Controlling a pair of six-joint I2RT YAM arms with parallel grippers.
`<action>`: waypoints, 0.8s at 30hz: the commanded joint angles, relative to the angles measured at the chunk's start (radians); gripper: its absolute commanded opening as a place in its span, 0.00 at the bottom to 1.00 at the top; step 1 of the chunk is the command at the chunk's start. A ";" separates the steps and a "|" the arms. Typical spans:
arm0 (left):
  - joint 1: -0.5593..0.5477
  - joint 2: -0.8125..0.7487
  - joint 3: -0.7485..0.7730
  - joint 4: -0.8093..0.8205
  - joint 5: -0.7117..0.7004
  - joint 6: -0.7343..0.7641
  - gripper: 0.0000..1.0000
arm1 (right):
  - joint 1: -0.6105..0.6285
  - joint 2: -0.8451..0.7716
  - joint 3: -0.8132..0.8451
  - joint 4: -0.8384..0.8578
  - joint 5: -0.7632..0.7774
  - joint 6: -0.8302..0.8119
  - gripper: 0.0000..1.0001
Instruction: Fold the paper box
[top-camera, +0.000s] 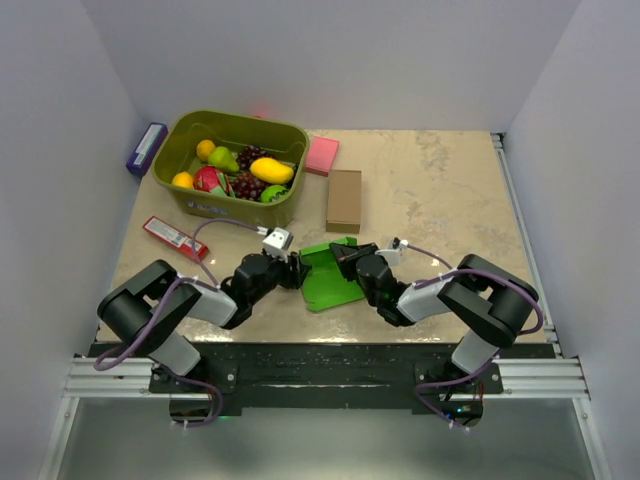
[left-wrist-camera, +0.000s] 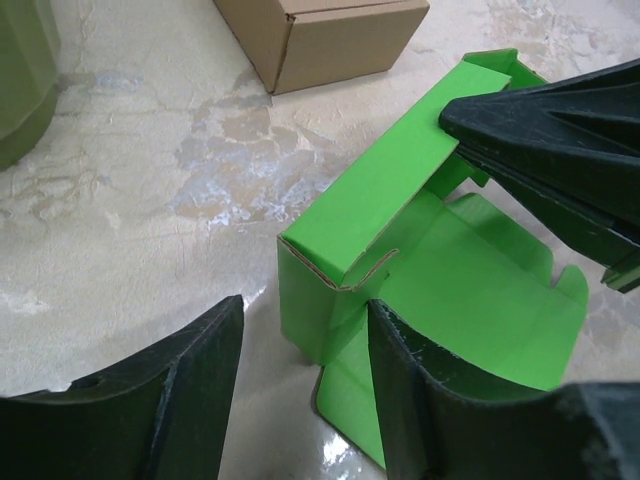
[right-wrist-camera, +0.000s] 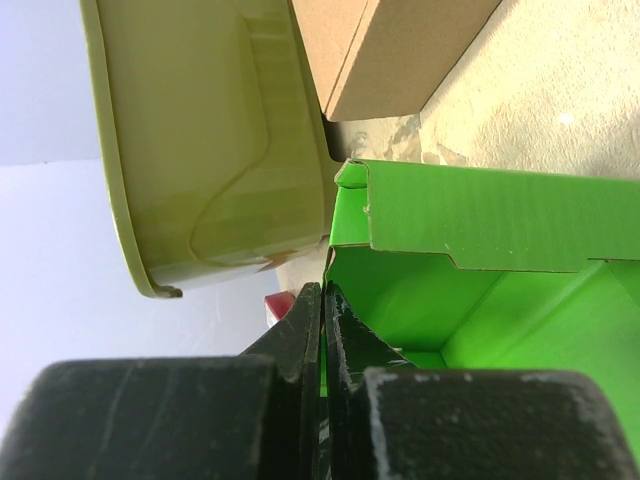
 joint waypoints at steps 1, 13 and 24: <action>-0.052 0.034 0.066 0.047 -0.161 0.088 0.54 | 0.006 -0.008 -0.012 -0.015 0.026 -0.042 0.00; -0.122 0.087 0.097 0.006 -0.356 0.133 0.41 | 0.007 -0.009 -0.027 -0.015 0.023 -0.031 0.00; -0.122 0.108 0.066 0.029 -0.293 0.170 0.25 | 0.007 -0.032 -0.046 -0.017 0.035 -0.037 0.00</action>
